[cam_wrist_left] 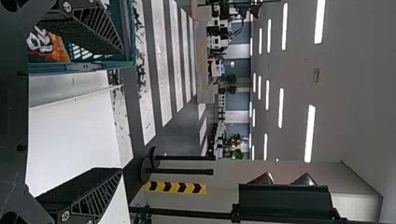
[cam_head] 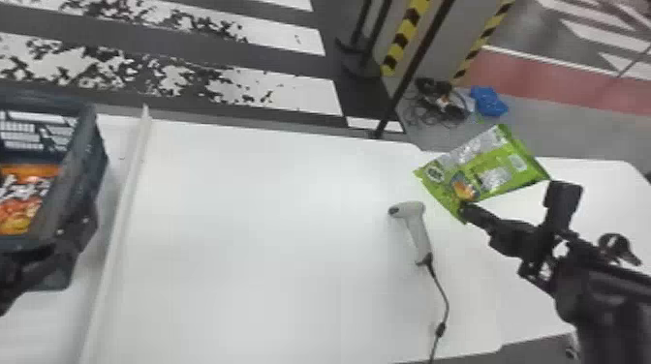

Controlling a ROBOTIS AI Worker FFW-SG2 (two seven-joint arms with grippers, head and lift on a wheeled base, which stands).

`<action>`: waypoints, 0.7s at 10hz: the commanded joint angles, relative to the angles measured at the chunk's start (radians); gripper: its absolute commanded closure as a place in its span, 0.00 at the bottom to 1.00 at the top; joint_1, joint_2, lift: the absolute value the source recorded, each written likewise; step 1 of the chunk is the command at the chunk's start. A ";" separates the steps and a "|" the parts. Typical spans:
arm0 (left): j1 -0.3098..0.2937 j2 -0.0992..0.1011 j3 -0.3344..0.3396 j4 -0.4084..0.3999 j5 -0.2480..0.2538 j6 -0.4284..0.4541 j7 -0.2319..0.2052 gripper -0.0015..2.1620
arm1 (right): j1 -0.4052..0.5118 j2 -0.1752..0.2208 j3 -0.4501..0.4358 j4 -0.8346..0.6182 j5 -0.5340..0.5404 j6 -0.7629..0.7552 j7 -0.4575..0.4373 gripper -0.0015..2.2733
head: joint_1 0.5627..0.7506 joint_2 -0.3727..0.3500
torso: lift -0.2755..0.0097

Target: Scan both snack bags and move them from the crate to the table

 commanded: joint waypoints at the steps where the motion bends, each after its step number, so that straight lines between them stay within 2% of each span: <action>1: 0.000 0.000 0.000 0.000 0.000 0.000 0.000 0.05 | -0.019 -0.024 -0.050 0.083 -0.010 -0.006 -0.053 0.99 | 0.70 0.03 | 0.66; 5: 0.000 0.000 -0.001 -0.005 0.000 0.003 -0.004 0.05 | -0.057 -0.064 -0.063 0.313 0.004 -0.098 -0.173 0.99 | 0.70 0.03 | 0.66; 6: 0.000 0.000 -0.001 -0.008 0.000 0.003 -0.004 0.05 | -0.059 -0.062 -0.052 0.358 -0.001 -0.199 -0.207 0.82 | 0.70 0.03 | 0.66; 7: 0.000 0.000 -0.001 -0.010 0.000 0.006 -0.004 0.05 | -0.059 -0.057 -0.041 0.387 -0.004 -0.255 -0.271 0.29 | 0.70 0.03 | 0.66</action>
